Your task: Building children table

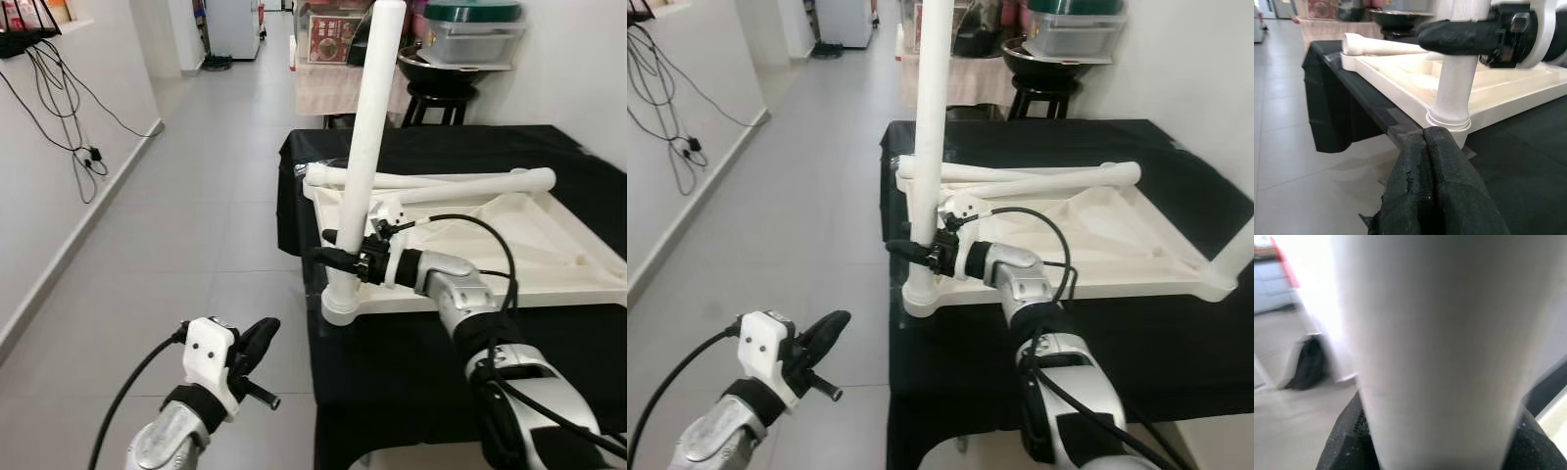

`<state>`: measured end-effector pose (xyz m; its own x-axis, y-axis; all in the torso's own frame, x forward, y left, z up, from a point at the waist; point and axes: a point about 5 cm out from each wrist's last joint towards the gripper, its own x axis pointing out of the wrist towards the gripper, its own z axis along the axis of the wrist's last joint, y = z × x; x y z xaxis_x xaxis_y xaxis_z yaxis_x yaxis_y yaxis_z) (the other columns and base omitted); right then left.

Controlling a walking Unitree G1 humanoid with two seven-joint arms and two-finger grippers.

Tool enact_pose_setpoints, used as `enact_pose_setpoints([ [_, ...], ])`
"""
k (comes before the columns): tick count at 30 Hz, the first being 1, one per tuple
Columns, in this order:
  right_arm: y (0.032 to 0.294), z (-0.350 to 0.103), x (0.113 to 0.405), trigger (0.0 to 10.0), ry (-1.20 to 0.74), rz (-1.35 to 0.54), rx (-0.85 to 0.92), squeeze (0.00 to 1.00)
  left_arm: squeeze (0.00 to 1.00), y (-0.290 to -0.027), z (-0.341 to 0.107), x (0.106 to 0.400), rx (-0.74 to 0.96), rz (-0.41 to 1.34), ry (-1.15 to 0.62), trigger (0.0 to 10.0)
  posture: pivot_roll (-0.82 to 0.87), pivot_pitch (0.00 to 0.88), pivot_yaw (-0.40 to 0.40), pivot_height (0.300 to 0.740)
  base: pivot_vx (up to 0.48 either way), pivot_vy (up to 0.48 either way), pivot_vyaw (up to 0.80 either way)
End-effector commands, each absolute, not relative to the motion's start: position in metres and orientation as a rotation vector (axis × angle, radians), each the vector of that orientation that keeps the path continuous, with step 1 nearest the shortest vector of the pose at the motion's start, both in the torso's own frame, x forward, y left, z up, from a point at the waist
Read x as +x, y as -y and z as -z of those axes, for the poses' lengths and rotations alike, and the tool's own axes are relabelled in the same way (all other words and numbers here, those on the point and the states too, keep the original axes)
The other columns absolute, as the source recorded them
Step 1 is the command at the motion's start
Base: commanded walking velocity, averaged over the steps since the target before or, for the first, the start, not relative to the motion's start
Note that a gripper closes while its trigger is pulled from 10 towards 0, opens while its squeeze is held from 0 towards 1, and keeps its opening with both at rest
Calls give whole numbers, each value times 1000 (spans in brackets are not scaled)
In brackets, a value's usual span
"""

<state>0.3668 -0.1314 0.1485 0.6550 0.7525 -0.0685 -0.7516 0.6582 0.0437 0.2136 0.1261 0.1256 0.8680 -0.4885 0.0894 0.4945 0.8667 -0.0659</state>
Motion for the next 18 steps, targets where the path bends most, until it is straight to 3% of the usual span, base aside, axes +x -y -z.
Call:
enact_pose_setpoints([
  [1,137,-102,354,0,-272,-698,-8,0,0,-127,-124,212,-82,521,63,10000,37,0,-36,740,0,0,0],
  [5,137,-99,353,0,-276,-681,-14,0,0,-127,-124,211,-82,521,63,10000,37,0,-36,740,0,0,0],
  [6,140,-91,351,0,-286,-483,-12,0,0,-127,-124,211,-82,520,62,10000,36,0,-35,740,0,0,0],
  [7,140,-91,351,0,-286,-483,-12,0,0,-127,-124,211,-82,520,62,10000,36,0,-35,740,0,0,0],
  [10,97,-71,324,0,-307,-291,94,0,0,-128,-123,213,-74,534,52,10000,33,0,-12,740,0,0,0],
  [18,91,-92,342,0,-244,-256,80,0,0,-127,-123,214,-74,529,56,10000,44,0,-22,740,0,0,0],
])
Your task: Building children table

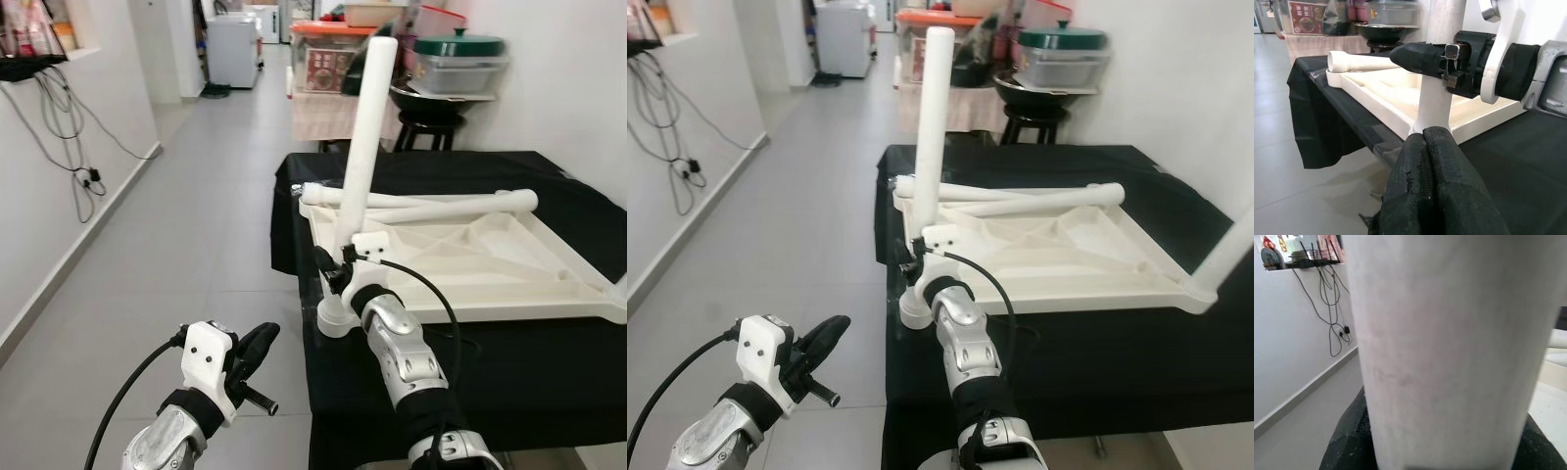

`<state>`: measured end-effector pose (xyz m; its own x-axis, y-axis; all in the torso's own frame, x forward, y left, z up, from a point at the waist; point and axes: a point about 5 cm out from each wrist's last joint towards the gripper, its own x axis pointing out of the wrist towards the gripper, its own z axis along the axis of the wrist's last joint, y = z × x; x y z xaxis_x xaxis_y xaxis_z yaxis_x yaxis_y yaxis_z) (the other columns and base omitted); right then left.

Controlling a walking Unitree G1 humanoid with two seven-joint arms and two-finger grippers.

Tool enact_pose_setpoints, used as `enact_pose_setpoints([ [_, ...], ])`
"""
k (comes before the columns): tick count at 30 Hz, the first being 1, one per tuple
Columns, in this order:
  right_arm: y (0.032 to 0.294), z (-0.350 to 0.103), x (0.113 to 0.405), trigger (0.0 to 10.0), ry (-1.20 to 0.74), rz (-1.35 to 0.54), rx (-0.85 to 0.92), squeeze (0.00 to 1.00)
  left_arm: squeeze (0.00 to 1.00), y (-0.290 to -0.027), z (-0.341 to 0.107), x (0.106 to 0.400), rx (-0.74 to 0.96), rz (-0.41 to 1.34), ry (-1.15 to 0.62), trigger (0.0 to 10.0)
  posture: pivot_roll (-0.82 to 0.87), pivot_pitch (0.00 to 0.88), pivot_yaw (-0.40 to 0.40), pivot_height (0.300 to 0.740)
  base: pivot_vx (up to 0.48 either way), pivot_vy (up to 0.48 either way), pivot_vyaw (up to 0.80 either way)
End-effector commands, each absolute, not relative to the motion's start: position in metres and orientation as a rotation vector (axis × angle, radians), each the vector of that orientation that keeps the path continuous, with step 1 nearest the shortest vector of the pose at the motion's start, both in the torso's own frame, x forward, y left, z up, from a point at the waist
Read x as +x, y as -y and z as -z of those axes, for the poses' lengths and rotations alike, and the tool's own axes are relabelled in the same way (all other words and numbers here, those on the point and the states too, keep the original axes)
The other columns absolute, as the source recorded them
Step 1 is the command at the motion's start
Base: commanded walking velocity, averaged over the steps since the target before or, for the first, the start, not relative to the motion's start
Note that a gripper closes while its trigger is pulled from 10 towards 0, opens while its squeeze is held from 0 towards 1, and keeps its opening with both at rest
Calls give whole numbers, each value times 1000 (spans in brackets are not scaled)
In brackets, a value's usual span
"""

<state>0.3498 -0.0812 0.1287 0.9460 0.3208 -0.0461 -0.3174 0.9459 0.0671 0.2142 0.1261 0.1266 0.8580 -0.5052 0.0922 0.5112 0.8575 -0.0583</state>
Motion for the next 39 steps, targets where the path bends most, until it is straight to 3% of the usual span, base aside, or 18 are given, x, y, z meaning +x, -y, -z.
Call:
enact_pose_setpoints([
  [1,92,-94,343,0,-240,-241,76,0,0,-128,-123,214,-74,526,57,10000,46,0,-24,740,0,0,0],
  [4,91,-94,343,0,-249,-245,76,0,0,-128,-123,213,-75,523,57,10000,47,0,-24,740,0,0,0],
  [5,87,-95,342,10000,-240,-304,88,0,0,-128,-123,213,-75,522,57,10000,47,0,-24,740,0,0,0],
  [6,87,-95,342,10000,-240,-304,88,0,0,-128,-123,213,-75,522,57,10000,47,0,-24,740,0,0,0],
  [7,82,-102,340,10000,-209,-376,103,427,0,-129,-123,213,-76,522,58,10000,43,0,-22,740,0,0,0],
  [8,78,-109,339,10000,-185,-455,133,1000,0,-129,-123,213,-77,522,59,10000,43,0,-23,740,0,0,0],
  [14,84,-145,349,10000,-43,-791,133,976,0,-127,-123,213,-78,526,58,10000,43,0,-23,740,0,0,0],
  [16,84,-145,349,10000,-43,-791,133,976,0,-127,-123,213,-78,526,58,10000,43,0,-23,740,0,0,0],
  [17,91,-149,354,10000,-35,-853,88,310,0,-127,-123,213,-78,525,59,10000,52,0,-28,740,0,0,0],
  [18,91,-149,354,10000,-35,-853,88,310,0,-127,-123,213,-78,525,59,10000,52,0,-28,740,0,0,0],
  [19,106,-158,363,10000,-27,-934,-3,0,0,-126,-124,212,-79,524,59,10000,59,0,-29,740,0,0,0],
  [29,126,-166,371,10000,-68,-1040,6,0,0,-127,-124,207,-78,516,52,10000,95,0,-33,740,0,0,0],
  [30,128,-168,372,0,-68,-1052,17,0,0,-127,-124,206,-78,514,49,10000,98,0,-30,740,0,0,0],
  [39,142,-166,371,0,-70,-1085,42,0,0,-127,-122,205,-76,517,39,10000,88,0,-22,740,0,0,0],
])
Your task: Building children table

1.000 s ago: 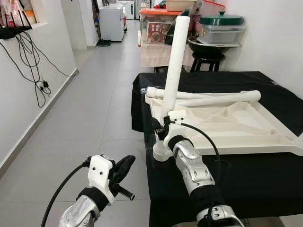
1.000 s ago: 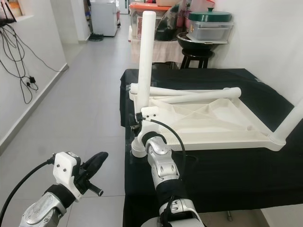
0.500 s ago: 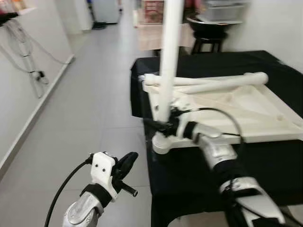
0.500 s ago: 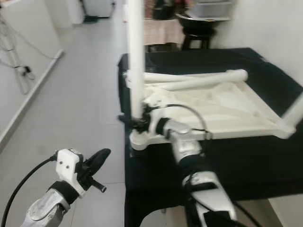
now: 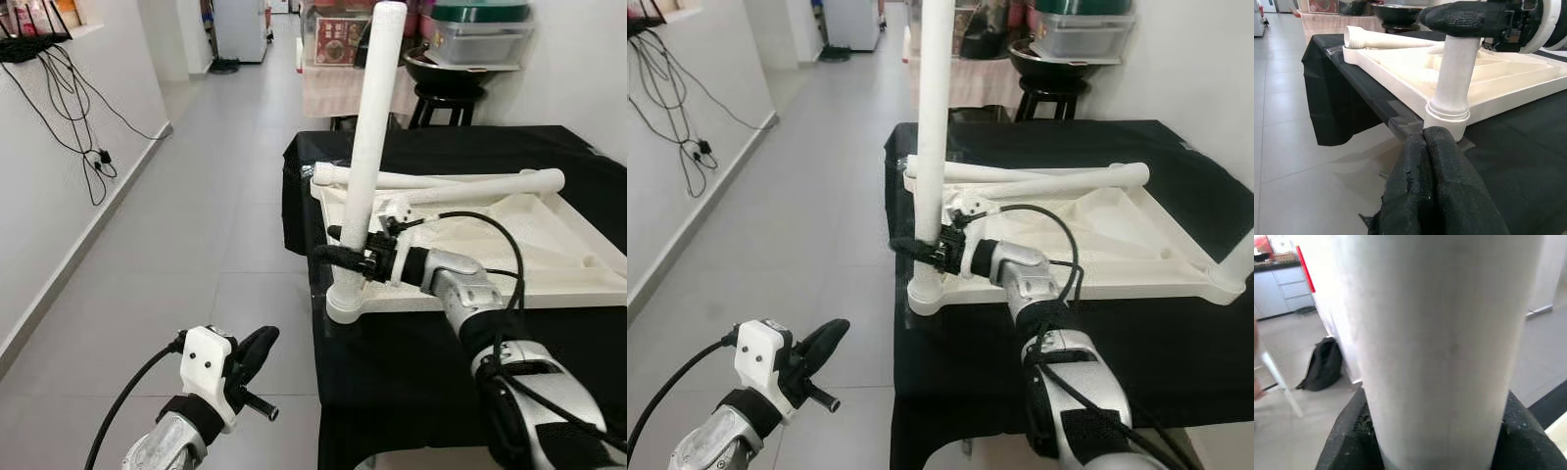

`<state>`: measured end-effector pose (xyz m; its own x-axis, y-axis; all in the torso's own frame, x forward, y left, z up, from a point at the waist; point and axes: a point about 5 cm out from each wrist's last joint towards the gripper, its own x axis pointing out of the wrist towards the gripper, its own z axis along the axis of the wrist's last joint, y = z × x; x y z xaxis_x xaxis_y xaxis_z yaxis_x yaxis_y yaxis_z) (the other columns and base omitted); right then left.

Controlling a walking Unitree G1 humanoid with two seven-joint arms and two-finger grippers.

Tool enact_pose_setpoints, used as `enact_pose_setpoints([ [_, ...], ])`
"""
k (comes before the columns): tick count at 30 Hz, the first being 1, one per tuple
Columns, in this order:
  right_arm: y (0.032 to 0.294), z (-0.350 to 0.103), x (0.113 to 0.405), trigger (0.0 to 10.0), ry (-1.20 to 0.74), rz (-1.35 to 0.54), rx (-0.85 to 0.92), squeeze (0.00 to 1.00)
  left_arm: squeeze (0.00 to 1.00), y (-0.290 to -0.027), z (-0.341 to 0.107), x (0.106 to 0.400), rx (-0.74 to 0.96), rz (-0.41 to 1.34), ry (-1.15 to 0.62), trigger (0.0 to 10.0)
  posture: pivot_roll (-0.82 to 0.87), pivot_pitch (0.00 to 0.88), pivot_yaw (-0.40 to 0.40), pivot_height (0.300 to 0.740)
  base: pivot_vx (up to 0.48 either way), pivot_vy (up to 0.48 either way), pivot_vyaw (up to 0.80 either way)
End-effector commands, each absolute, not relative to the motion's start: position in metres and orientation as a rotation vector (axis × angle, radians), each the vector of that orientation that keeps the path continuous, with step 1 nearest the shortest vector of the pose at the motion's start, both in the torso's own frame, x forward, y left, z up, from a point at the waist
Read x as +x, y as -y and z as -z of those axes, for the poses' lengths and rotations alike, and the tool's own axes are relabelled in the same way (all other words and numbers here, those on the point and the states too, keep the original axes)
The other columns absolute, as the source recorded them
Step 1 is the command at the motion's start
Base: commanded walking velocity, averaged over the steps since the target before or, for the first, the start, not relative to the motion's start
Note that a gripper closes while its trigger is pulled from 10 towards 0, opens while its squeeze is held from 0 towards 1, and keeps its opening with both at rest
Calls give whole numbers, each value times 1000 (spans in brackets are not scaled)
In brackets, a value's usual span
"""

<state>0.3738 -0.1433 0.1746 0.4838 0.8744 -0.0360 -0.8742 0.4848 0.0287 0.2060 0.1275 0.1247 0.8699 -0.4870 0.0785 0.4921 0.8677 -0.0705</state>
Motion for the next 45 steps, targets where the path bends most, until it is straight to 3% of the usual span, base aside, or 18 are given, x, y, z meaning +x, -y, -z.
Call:
enact_pose_setpoints([
  [1,143,-164,369,0,-71,-1086,43,0,0,-127,-122,205,-76,518,39,10000,88,0,-22,740,0,0,0],
  [7,153,-113,350,0,-175,-818,25,0,0,-127,-121,204,-79,520,34,10000,66,0,-31,740,0,0,0],
  [9,149,-87,345,0,-243,-450,-73,0,0,-129,-120,204,-79,520,32,10000,50,0,-24,740,0,0,0],
  [10,149,-87,345,0,-243,-450,-73,0,0,-129,-120,204,-79,520,32,10000,50,0,-24,740,0,0,0],
  [11,133,-68,324,0,-271,-290,-85,0,0,-131,-121,206,-78,522,32,10000,46,0,-13,740,0,0,0],
  [15,114,-60,303,0,-284,-267,-45,0,0,-132,-121,208,-76,526,33,10000,34,0,3,740,0,0,0],
  [22,97,-75,319,0,-253,-289,-39,0,0,-131,-121,211,-70,539,33,10000,36,0,-2,740,0,0,0],
  [23,89,-87,327,10000,-223,-337,-35,0,0,-131,-122,212,-71,535,37,10000,42,0,-6,740,0,0,0],
  [25,84,-93,331,10000,-197,-389,-8,0,0,-130,-122,213,-72,532,40,10000,42,0,-6,740,0,0,0],
  [26,83,-96,330,10000,-192,-375,-18,1000,0,-130,-122,213,-72,532,41,10000,44,0,-7,740,0,0,0],
  [32,80,-123,343,10000,-101,-525,49,1000,0,-131,-122,212,-72,528,42,10000,51,0,-10,740,0,0,0],
  [33,82,-133,348,10000,-65,-625,49,773,0,-131,-122,212,-72,528,43,10000,53,0,-11,740,0,0,0],
  [34,85,-140,351,10000,-42,-691,47,773,0,-131,-122,212,-72,528,43,10000,53,0,-11,740,0,0,0],
  [35,88,-146,354,10000,-27,-763,24,0,0,-131,-123,212,-72,528,44,10000,56,0,-13,740,0,0,0],
  [44,103,-158,366,10000,-89,-1033,-110,0,0,-128,-123,211,-72,528,45,10000,77,0,-22,740,0,0,0],
  [45,103,-159,366,3333,-98,-1062,-107,0,0,-128,-123,211,-72,526,46,10000,91,0,-32,740,0,0,0],
])
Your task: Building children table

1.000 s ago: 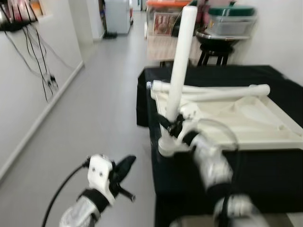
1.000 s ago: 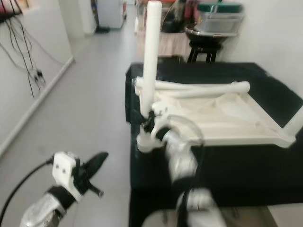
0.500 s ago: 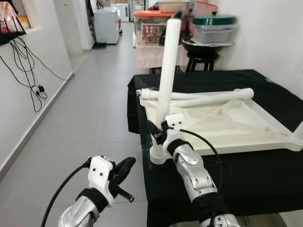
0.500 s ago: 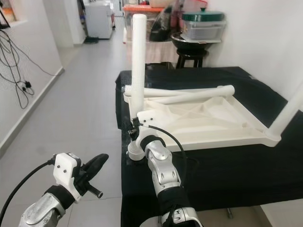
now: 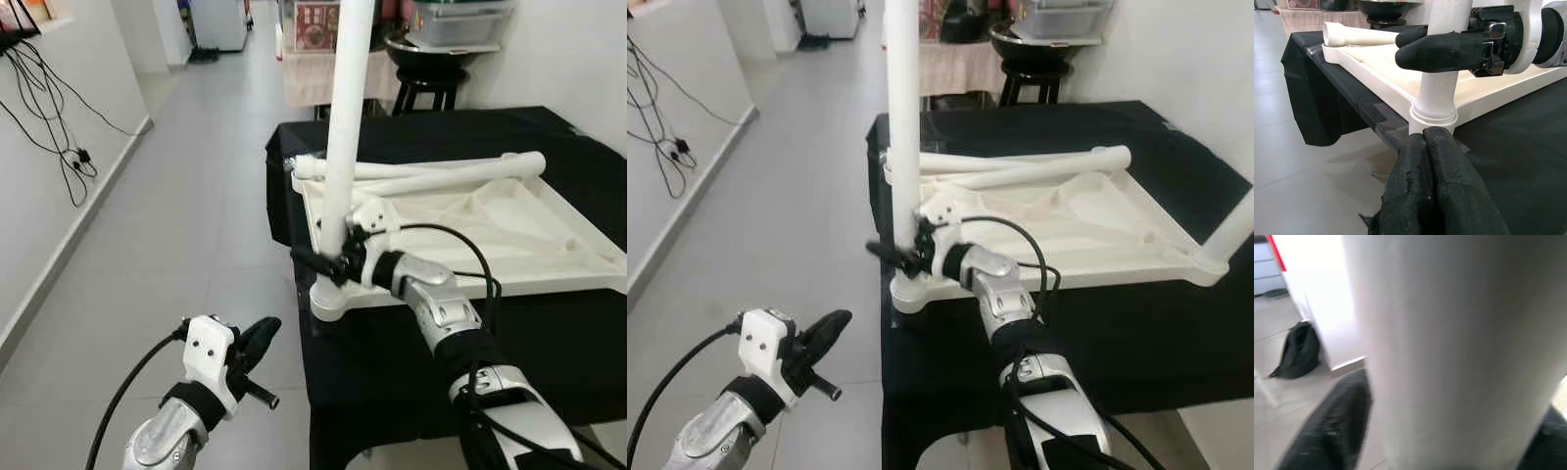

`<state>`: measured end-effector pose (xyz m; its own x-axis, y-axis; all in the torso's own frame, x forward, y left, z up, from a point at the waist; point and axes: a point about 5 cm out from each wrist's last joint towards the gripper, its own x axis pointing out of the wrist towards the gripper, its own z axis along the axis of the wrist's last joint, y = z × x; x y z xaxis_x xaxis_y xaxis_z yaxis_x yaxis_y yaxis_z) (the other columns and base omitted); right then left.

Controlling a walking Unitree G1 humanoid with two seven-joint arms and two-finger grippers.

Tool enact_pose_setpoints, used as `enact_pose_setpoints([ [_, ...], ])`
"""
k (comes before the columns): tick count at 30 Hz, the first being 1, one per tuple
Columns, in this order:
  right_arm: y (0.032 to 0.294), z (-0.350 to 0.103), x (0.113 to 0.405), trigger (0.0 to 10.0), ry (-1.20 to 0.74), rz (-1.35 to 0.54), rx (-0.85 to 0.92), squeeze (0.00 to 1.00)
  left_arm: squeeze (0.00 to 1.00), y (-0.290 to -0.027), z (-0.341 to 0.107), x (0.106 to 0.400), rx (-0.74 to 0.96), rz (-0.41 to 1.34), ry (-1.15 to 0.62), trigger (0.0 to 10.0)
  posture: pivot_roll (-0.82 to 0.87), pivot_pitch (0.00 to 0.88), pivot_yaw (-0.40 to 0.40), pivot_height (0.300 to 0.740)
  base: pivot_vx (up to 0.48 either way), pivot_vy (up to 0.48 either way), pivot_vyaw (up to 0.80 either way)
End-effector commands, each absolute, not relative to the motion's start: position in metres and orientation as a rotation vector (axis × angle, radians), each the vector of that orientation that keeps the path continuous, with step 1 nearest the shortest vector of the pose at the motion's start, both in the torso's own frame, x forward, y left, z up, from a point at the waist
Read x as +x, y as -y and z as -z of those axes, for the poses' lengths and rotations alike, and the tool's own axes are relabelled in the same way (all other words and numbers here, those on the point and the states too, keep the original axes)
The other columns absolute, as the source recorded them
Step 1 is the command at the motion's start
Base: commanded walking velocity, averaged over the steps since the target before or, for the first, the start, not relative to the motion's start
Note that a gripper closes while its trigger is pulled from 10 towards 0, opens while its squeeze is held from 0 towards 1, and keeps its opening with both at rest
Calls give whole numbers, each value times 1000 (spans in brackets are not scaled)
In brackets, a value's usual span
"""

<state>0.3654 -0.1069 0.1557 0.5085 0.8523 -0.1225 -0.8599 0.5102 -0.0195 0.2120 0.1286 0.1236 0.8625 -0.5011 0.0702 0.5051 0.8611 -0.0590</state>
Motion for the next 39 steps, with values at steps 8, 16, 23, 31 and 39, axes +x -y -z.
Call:
enact_pose_setpoints([
  [8,106,-162,369,0,-110,-1121,-43,0,0,-127,-122,209,-74,514,45,10000,97,0,-35,740,0,0,0],
  [16,130,-137,360,0,-128,-1015,8,0,0,-128,-121,208,-75,513,39,10000,72,0,-32,740,0,0,0],
  [23,132,-74,318,0,-252,-324,-15,0,0,-130,-120,208,-76,511,39,10000,59,0,-33,740,0,0,0],
  [31,113,-78,326,0,-214,-207,-32,0,0,-131,-120,212,-74,519,40,10000,59,0,-39,740,0,0,0],
  [39,97,-93,338,10000,-207,-317,-23,1000,0,-130,-120,213,-79,504,49,10000,72,0,-51,740,0,0,0],
])
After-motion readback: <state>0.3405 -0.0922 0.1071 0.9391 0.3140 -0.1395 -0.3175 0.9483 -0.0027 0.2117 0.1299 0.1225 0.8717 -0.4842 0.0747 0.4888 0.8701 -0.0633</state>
